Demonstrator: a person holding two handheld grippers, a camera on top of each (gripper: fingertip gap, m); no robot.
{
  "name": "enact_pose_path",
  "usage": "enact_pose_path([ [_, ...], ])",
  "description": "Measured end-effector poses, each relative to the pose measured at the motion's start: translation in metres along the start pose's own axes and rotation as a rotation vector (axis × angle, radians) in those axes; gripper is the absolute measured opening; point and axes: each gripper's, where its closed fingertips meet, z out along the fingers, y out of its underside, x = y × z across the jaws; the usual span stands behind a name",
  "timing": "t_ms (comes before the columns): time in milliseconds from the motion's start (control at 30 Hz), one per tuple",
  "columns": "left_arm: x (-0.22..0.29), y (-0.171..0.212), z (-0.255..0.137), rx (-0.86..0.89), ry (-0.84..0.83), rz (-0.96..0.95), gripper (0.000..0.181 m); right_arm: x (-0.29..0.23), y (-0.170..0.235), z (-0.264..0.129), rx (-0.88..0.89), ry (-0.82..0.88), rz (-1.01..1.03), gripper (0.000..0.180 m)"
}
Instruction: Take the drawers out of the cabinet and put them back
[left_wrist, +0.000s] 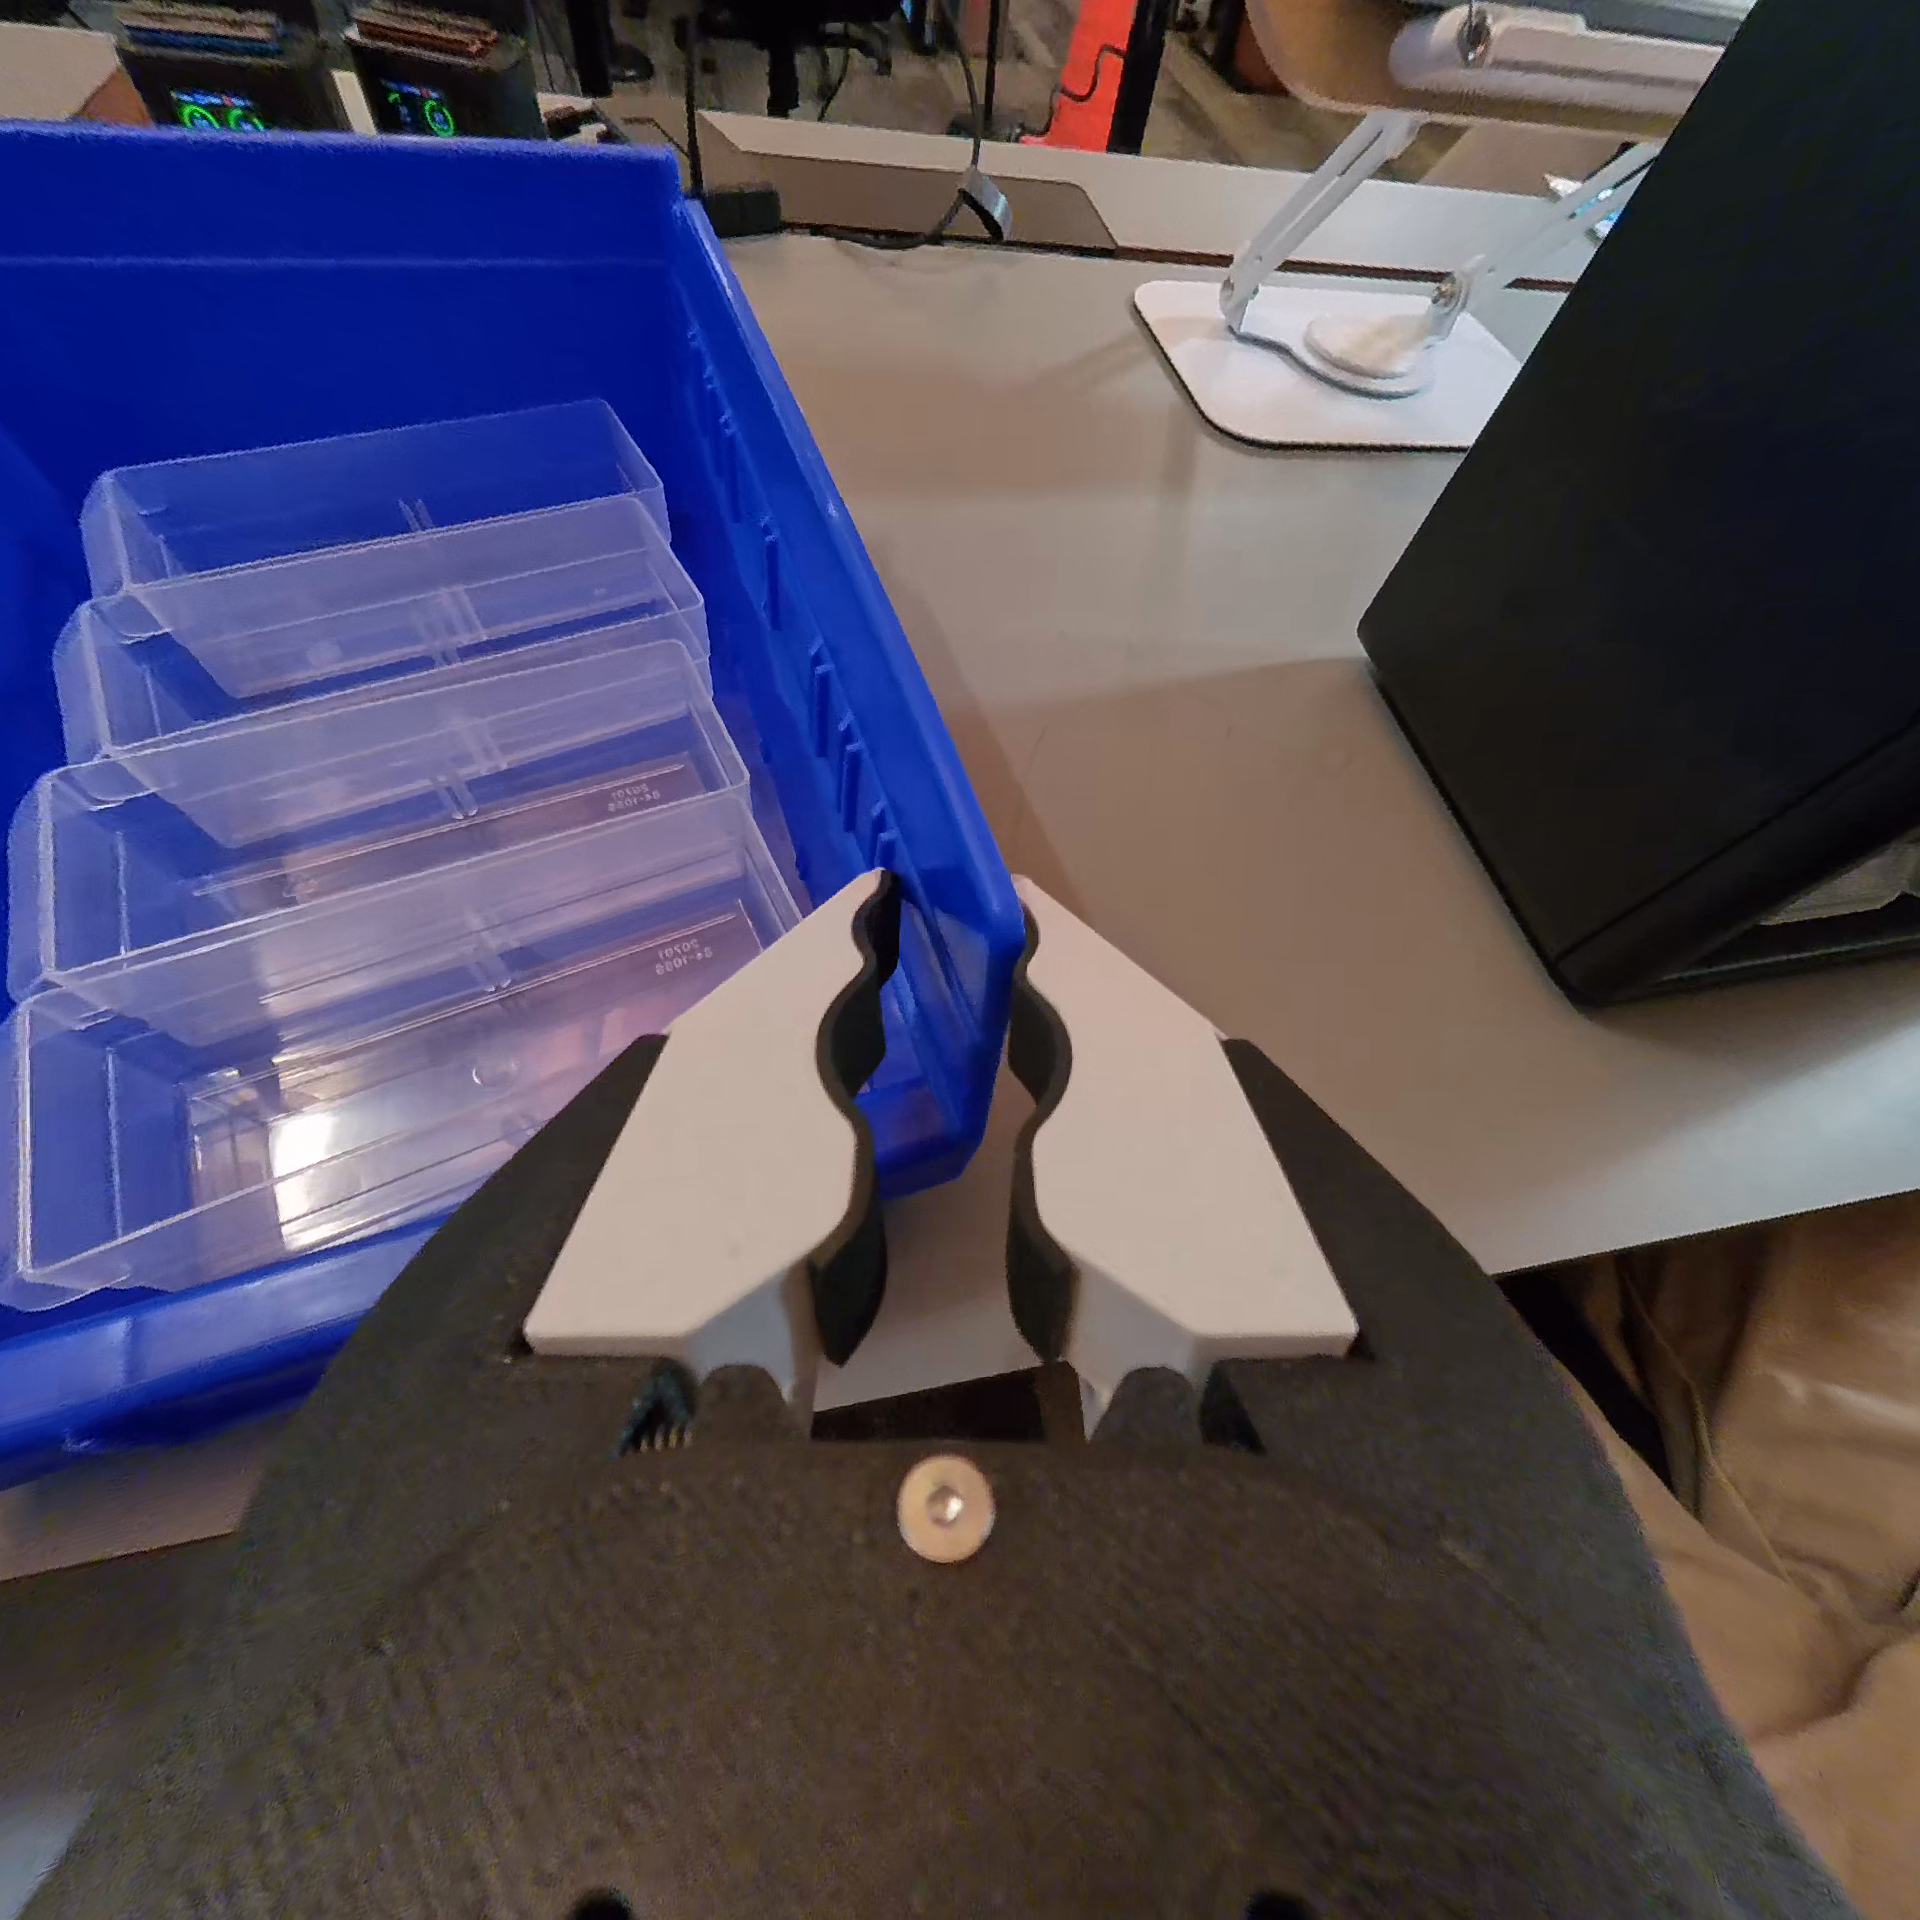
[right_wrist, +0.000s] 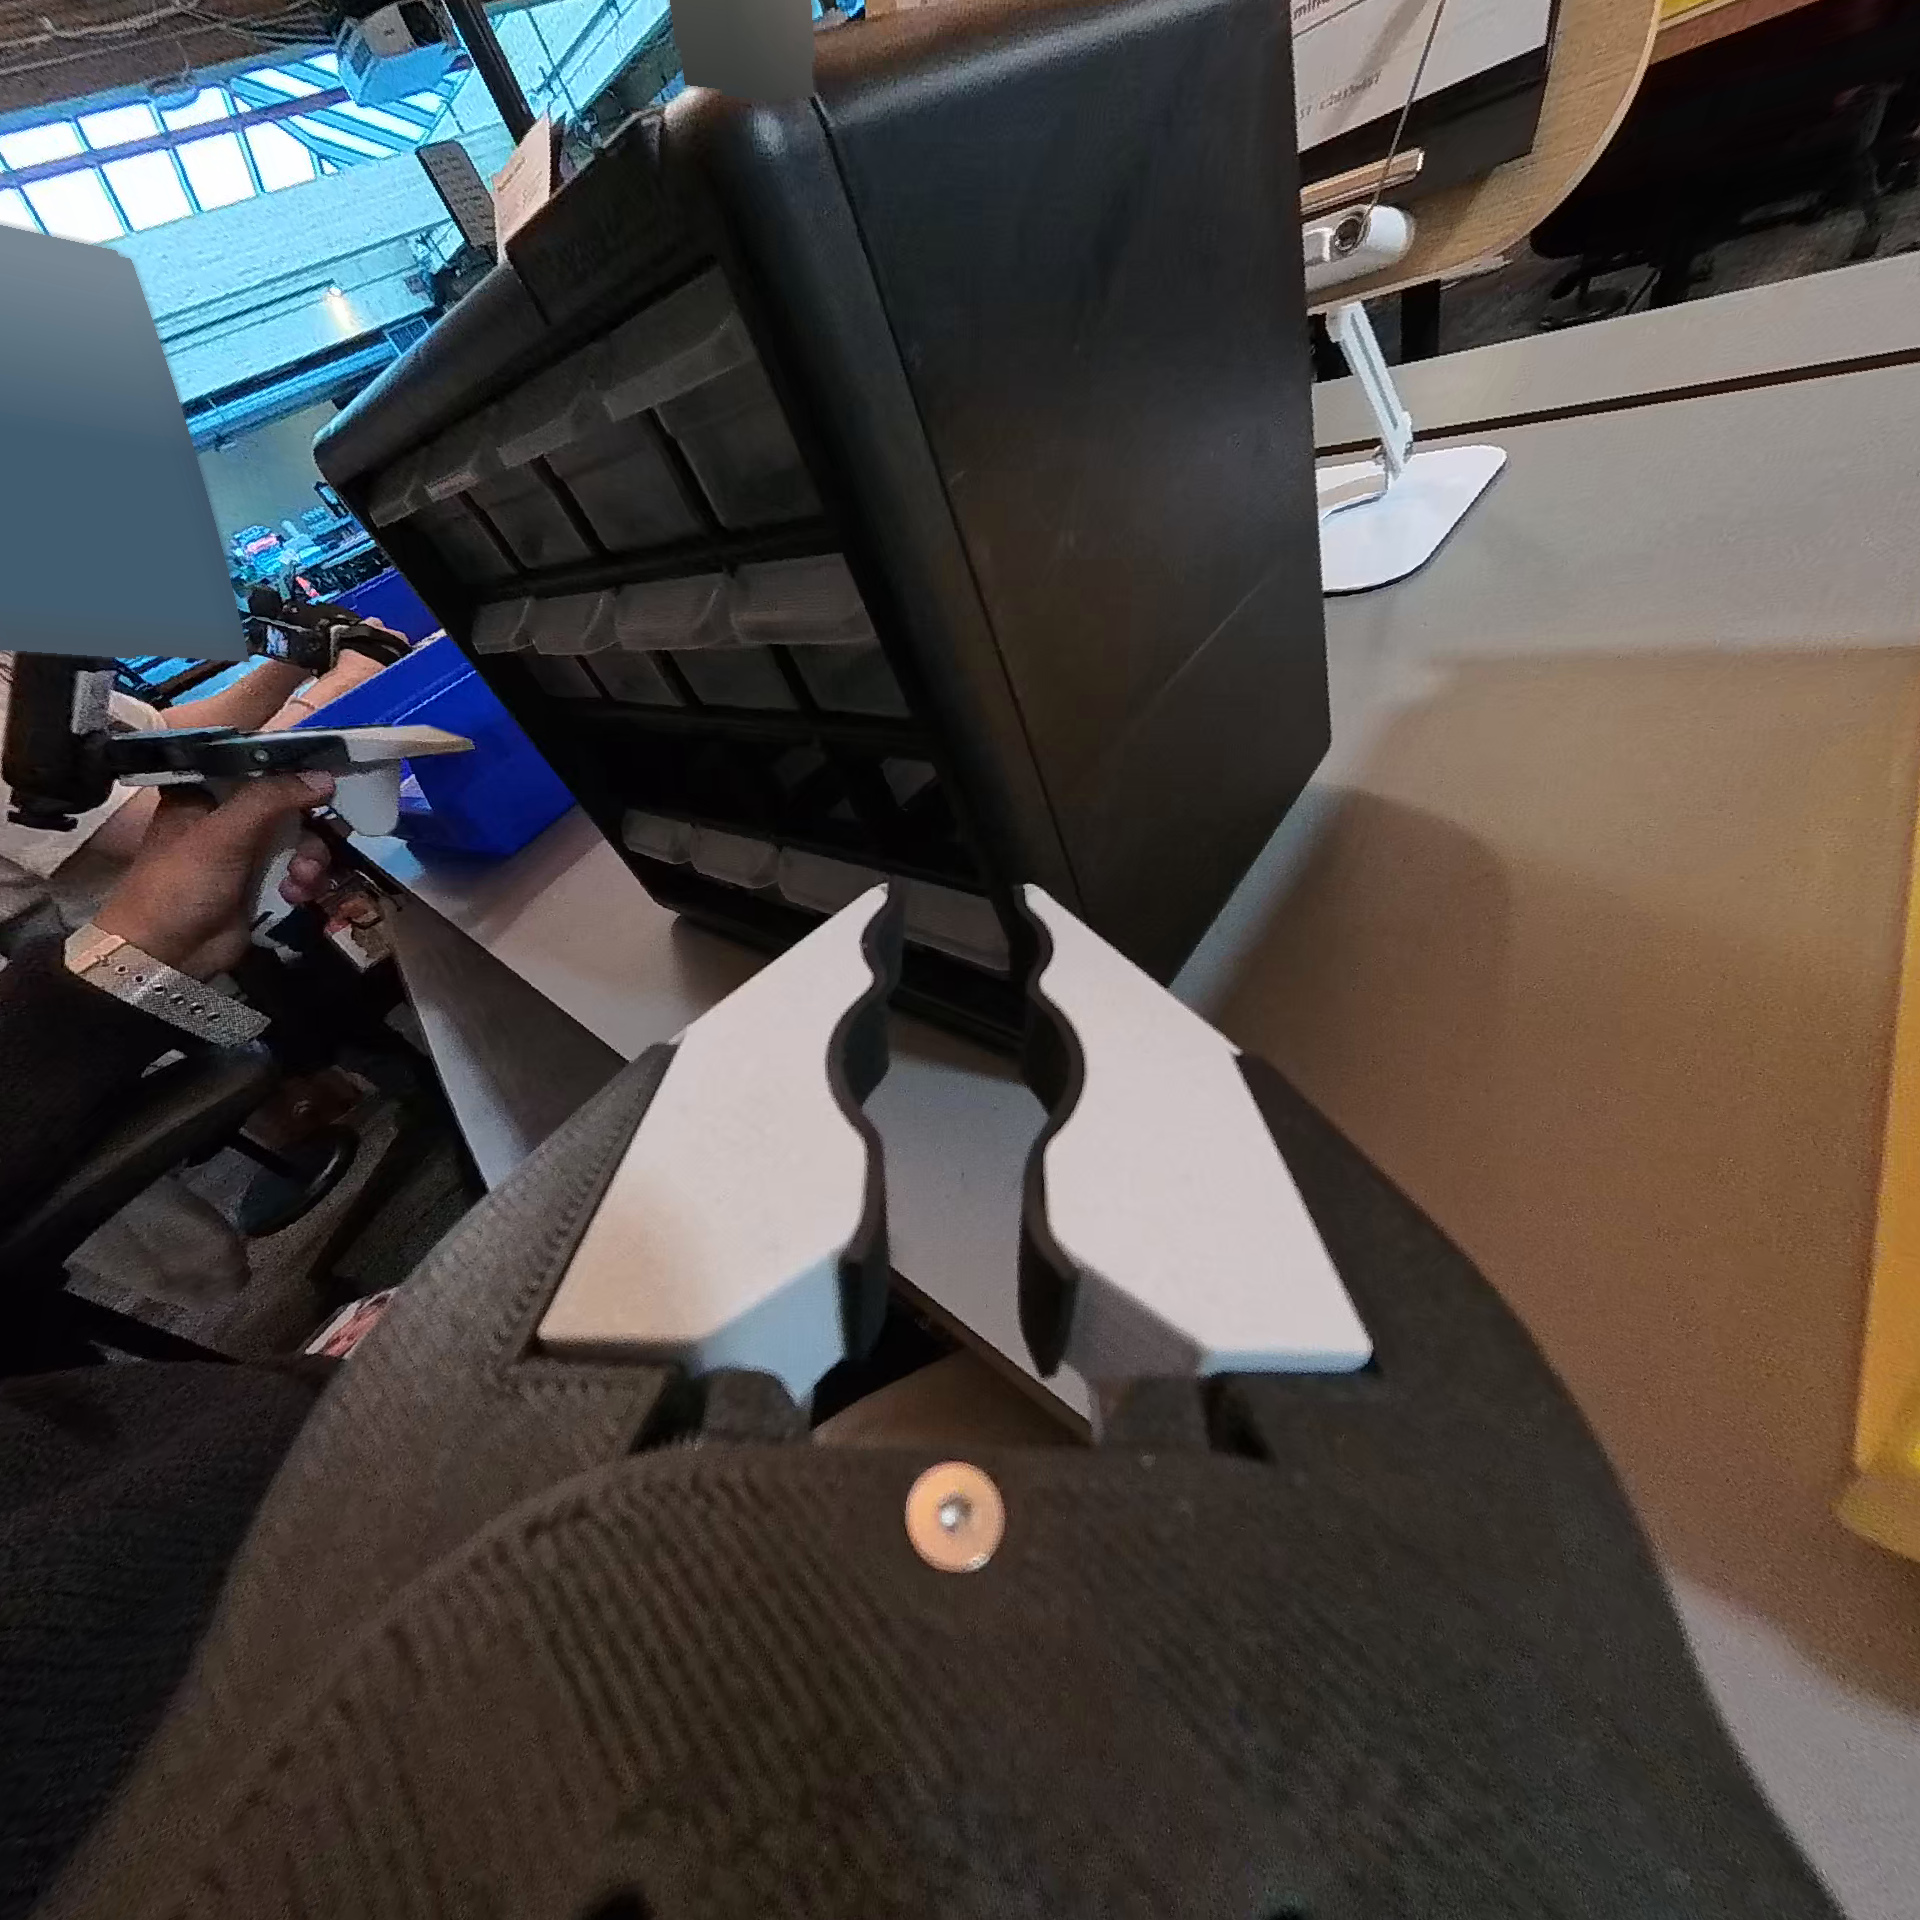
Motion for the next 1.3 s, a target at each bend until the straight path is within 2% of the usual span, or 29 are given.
enact_pose_path([
  [33,0.001,-0.001,-0.001,0.007,0.005,-0.005,0.016,0.0,0.0,0.0,0.0,-0.001,0.0,0.018],
  [333,0.006,-0.02,-0.014,0.08,0.018,0.004,0.021,0.002,0.002,0.002,-0.009,0.008,0.002,0.019],
  [533,-0.048,-0.051,-0.052,0.139,-0.189,0.054,0.029,0.008,0.009,0.001,-0.025,0.03,0.011,0.018],
  [600,-0.062,-0.037,-0.044,0.006,-0.162,0.041,0.037,0.01,0.015,0.002,-0.038,0.027,0.029,0.018],
  [667,-0.069,-0.011,-0.031,-0.203,-0.091,0.081,0.036,0.01,0.019,0.004,-0.05,0.011,0.051,0.018],
  [767,-0.091,0.014,-0.025,-0.461,-0.095,0.297,0.033,0.006,0.021,0.006,-0.057,-0.013,0.078,0.018],
  [833,-0.112,0.008,-0.024,-0.525,-0.155,0.464,0.029,0.004,0.02,0.007,-0.052,-0.017,0.081,0.018],
  [900,-0.125,0.0,-0.019,-0.562,-0.152,0.552,0.025,0.003,0.019,0.006,-0.05,-0.013,0.071,0.017],
  [1067,-0.138,0.013,-0.008,-0.754,0.024,0.485,0.024,0.001,0.019,0.005,-0.047,-0.007,0.059,0.017],
  [1300,-0.151,0.034,-0.004,-0.854,0.035,0.568,0.025,0.004,0.019,0.004,-0.044,-0.004,0.074,0.017],
])
